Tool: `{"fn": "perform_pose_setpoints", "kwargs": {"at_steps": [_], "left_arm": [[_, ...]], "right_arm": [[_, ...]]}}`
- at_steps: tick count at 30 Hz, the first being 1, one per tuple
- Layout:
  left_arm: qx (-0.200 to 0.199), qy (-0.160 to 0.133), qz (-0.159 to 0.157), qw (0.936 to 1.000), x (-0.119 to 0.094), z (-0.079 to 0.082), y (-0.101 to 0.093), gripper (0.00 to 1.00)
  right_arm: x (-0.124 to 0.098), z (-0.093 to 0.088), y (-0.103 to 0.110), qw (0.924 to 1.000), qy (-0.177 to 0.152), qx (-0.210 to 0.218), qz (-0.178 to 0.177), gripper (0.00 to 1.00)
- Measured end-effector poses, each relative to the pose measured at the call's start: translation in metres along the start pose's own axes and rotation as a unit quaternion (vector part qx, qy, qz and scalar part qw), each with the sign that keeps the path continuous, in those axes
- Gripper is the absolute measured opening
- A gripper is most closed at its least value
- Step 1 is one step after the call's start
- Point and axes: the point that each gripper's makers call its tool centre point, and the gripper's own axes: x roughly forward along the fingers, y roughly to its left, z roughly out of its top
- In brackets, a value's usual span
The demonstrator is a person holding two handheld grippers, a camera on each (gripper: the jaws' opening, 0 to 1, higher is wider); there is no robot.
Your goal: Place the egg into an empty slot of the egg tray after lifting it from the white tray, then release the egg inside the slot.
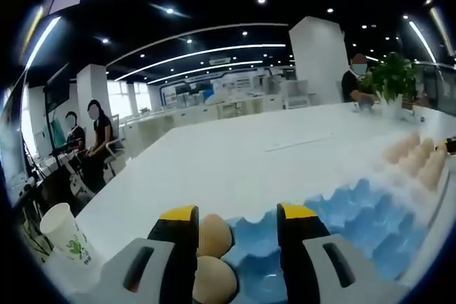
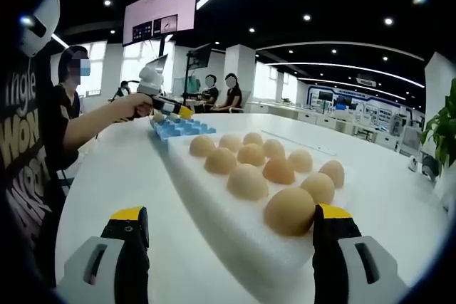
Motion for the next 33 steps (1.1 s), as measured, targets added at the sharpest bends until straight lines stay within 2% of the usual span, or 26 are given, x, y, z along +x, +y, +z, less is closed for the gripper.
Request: {"fn": "perform_pose_setpoints", "kwargs": {"at_steps": [9, 33], "left_arm": [[-0.004, -0.01, -0.018, 0.9998, -0.001, 0.005, -0.017, 0.45], [-0.006, -0.02, -0.101, 0.9946, -0.011, 0.01, -0.102, 0.45]], "right_arm": [[0.0, 0.0, 0.0, 1.0, -0.001, 0.001, 0.001, 1.0], [-0.001, 0.001, 0.0, 1.0, -0.008, 0.005, 0.0, 1.0]]}}
